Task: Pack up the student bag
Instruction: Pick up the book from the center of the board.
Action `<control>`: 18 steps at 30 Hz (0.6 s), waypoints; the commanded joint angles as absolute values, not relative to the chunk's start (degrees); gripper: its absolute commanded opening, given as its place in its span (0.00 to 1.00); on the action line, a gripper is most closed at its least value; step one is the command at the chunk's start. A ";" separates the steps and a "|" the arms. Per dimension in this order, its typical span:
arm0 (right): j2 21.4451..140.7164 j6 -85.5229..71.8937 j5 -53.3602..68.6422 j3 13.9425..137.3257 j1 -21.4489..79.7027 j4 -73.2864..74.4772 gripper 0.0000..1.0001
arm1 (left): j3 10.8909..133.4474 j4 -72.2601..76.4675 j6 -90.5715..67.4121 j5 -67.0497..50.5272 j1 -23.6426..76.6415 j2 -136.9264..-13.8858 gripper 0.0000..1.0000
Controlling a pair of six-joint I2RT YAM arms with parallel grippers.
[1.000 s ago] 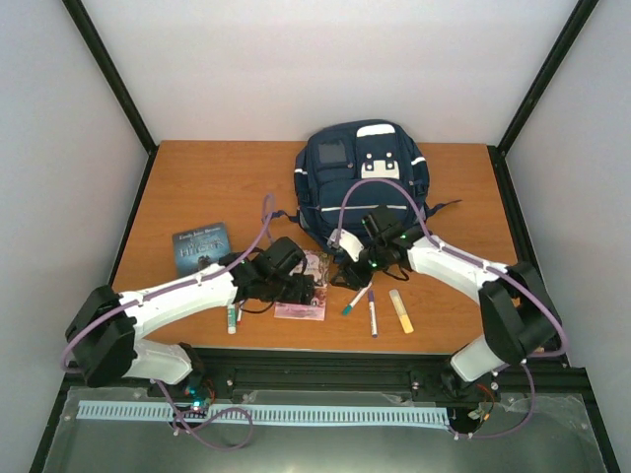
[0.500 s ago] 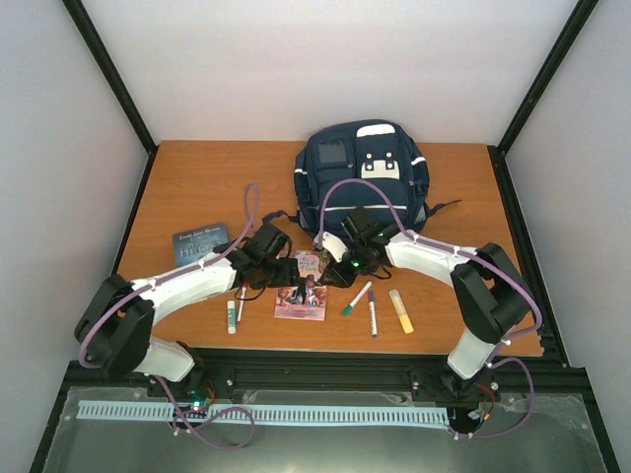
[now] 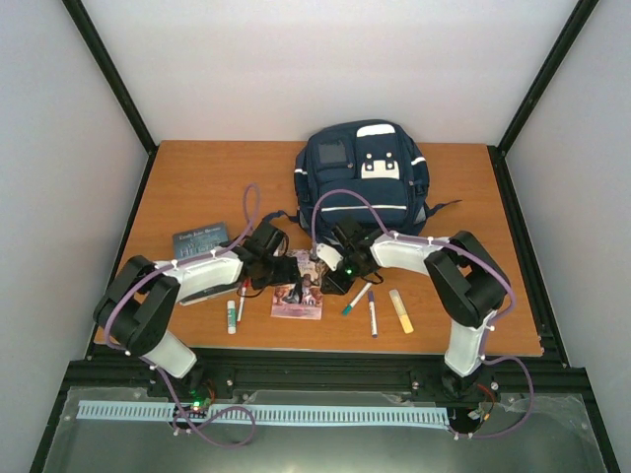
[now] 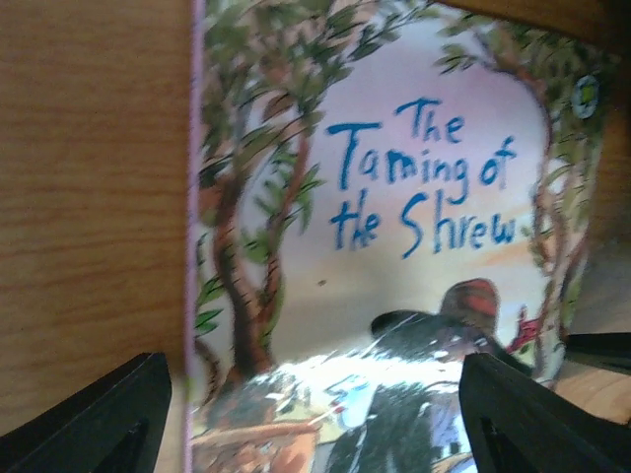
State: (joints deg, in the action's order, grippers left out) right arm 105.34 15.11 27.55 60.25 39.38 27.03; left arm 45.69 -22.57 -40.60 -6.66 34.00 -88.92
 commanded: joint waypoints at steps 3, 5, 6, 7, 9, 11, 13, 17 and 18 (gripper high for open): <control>109.54 15.71 23.63 61.41 40.41 28.46 0.22 | 42.81 -13.85 -40.46 -14.93 32.17 -92.45 0.80; 110.42 15.98 23.94 61.68 40.43 28.91 0.23 | 41.75 -11.42 -40.72 -17.51 32.17 -93.21 0.78; 110.78 16.05 23.87 61.84 40.47 29.01 0.22 | 41.33 -10.27 -40.89 -18.77 32.17 -93.48 0.77; 111.21 16.13 23.81 62.01 40.51 29.10 0.23 | 41.12 -9.26 -41.02 -20.39 32.16 -93.73 0.75; 111.85 16.28 23.51 62.21 40.60 29.34 0.23 | 40.67 -7.66 -41.40 -22.32 32.17 -93.42 0.73; 112.45 16.46 22.91 62.29 40.82 29.54 0.23 | 39.92 -5.88 -42.35 -23.99 32.17 -92.17 0.71; 112.98 16.58 22.07 62.34 40.95 29.74 0.23 | 39.56 -5.29 -43.58 -24.96 32.21 -90.12 0.69; 113.13 16.51 20.31 62.66 40.96 30.41 0.23 | 39.41 -8.24 -45.45 -23.20 32.17 -83.58 0.68; 112.91 16.51 19.84 62.59 40.96 30.44 0.23 | 39.45 -9.83 -45.63 -22.11 32.17 -81.86 0.67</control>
